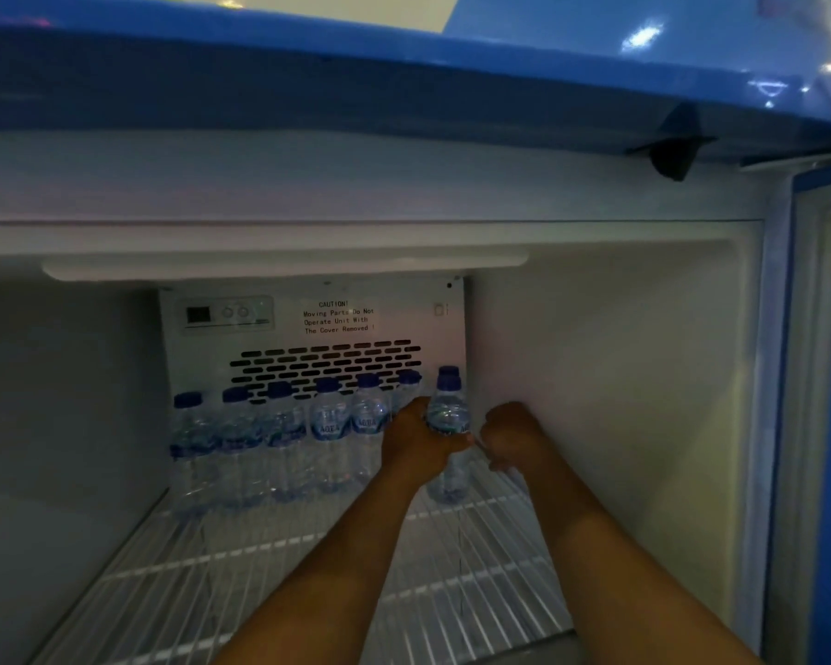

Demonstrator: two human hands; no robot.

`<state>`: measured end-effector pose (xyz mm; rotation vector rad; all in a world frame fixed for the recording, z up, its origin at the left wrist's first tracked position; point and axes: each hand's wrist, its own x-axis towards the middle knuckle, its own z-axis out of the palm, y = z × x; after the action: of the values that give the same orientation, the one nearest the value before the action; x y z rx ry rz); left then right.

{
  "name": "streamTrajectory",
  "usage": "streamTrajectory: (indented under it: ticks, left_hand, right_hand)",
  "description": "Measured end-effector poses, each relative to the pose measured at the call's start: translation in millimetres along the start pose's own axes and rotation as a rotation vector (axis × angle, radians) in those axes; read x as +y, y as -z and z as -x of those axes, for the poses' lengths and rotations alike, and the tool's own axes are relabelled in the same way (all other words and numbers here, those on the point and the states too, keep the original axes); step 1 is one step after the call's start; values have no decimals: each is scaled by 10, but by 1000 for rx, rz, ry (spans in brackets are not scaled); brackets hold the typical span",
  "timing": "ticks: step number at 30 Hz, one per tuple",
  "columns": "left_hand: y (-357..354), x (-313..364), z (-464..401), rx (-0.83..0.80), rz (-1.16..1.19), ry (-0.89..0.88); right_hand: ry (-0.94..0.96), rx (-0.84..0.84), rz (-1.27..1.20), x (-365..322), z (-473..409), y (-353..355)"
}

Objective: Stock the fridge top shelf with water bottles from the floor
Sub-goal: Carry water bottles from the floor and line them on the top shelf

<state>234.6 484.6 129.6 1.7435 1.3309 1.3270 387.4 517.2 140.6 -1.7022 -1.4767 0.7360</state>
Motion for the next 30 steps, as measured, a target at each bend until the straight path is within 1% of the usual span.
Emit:
streamTrajectory:
  ticks: [2,6,9,10,12,14,16,20,24,26,30]
  left_hand:
    - [-98,-2,-21,-14,-19,-4]
    - [-228,-25,-73,37,-26,-24]
    - [-272,-30,-129,47,-41,-30]
    - [-273,-22,-142,47,-42,-29]
    - [-276,-5,-157,52,-38,-18]
    - [-287,-5,-148,65,-18,-5]
    - [-302,-2,-119,77,-3,16]
    - [-306,-20,-93,61,11,33]
    - [-252,30,-47,67,25,58]
    - [-146,83,-2,71,-41,54]
    - [225,165,333,74,-400,35]
  right_hand:
    - [-41,22,29,31,144,27]
    - [-147,-88,14,191,335,1]
    - [-64,-165,44,265,438,-16]
    - [-31,-162,42,284,469,-29]
    - [17,-95,61,313,491,-51]
    - [68,-19,117,326,492,-82]
    - [92,12,188,327,499,-103]
    - [83,36,254,342,492,-120]
    - [26,36,191,298,509,-91]
    - [29,43,194,249,529,-30]
    - [146,168,317,137,773,59]
